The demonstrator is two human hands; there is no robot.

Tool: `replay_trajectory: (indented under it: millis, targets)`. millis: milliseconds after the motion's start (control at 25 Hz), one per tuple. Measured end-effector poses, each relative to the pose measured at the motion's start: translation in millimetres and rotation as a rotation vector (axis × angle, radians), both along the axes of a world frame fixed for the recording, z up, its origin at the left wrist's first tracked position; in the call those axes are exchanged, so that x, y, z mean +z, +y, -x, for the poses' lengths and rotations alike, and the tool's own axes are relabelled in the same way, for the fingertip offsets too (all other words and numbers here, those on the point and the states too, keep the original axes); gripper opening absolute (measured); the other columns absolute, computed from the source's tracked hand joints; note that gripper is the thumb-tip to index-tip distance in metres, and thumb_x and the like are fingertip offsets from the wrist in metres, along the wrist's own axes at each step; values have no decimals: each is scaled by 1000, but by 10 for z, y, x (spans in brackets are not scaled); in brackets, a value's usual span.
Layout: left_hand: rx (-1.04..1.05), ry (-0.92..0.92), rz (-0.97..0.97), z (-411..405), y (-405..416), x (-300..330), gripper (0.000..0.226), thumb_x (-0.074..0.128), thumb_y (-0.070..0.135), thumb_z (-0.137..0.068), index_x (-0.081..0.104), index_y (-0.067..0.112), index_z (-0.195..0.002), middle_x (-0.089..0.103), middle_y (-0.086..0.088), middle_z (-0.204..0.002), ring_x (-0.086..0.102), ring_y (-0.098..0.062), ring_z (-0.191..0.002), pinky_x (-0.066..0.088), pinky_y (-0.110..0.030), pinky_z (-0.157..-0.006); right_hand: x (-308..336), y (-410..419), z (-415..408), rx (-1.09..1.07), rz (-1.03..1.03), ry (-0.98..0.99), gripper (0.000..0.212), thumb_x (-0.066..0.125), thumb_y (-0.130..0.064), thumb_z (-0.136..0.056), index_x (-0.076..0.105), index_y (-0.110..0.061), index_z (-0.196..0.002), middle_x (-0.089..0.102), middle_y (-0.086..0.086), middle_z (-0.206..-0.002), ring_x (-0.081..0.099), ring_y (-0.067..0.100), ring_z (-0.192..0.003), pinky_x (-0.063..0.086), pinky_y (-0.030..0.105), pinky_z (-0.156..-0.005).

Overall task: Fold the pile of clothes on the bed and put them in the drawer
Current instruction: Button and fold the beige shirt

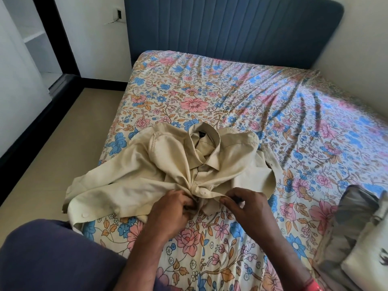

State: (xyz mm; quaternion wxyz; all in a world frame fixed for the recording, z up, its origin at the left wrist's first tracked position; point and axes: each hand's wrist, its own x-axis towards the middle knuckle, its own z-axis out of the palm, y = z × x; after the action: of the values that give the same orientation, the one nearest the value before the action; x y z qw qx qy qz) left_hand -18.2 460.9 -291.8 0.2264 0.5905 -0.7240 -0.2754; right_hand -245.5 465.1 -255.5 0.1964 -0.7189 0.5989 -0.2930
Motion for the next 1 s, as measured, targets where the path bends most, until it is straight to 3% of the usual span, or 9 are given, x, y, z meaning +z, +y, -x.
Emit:
replay_trajectory:
  millis: [160,280,440,520,600,680,760,880,1000]
  targets:
    - [17,101,-3,2,1,-25,15,80,29,-85,71,37,-94,60,23,-103,58,2,-93,53,-28,-83,57,52,118,89,-117,59,5,71,-32,-95,76,-32,-95,71,-19,-77,66,-2,-81,48,11,-71]
    - [101,427,-35,-59,-23,36,14,76,18,-89,67,28,-88,66,13,-92,62,4,-87,50,-14,-73,60,18,227,15,-115,127,5,71,-30,-96,75,-30,-95,72,-16,-78,67,-4,-73,54,19,-70]
    - [280,872,-139,-176,-70,160,8,76,12,-87,70,12,-93,75,-1,-85,70,-11,-84,56,-24,-81,106,-57,340,-79,-80,108,20,75,-34,-91,68,-27,-74,62,-13,-57,58,5,-55,42,18,-51]
    - [224,1059,-211,-280,-89,173,21,84,16,-80,70,5,-93,71,-8,-82,66,-18,-79,56,-32,-82,178,-73,412,11,-120,23,25,72,-41,-91,67,-26,-71,66,-8,-64,60,8,-60,47,24,-57]
    - [-5,1196,-426,-488,-99,247,24,83,14,-81,69,0,-95,66,-12,-83,63,-20,-75,56,-30,-73,399,-86,516,208,-294,-197,23,68,-39,-92,71,-20,-77,67,0,-71,59,11,-67,49,26,-63]
    - [-238,1035,-636,-707,-181,445,13,73,1,-87,66,-5,-97,67,-11,-84,63,-18,-75,55,-25,-67,681,-193,621,388,-517,-373,15,67,-22,-95,73,-13,-85,67,3,-75,58,13,-71,47,24,-68]
    - [-207,689,-565,-806,-475,599,6,71,0,-89,70,-1,-95,72,-9,-88,67,-17,-84,54,-25,-73,845,-491,576,434,-546,-246,18,64,-16,-100,73,-16,-85,66,0,-76,59,12,-74,47,24,-70]
    - [182,392,-142,-639,-1128,933,7,69,9,-95,69,10,-88,74,-9,-94,69,-27,-94,52,-30,-76,899,-1229,169,155,-267,75,18,60,-33,-100,71,-22,-90,67,-2,-86,65,22,-87,44,33,-72]
    - [516,331,571,-367,-1506,1579,15,60,17,-99,62,8,-86,65,1,-85,66,-25,-81,41,-26,-67,1263,-1699,-359,-205,241,60,18,50,-21,-104,62,-7,-103,61,7,-86,63,32,-81,31,31,-63]
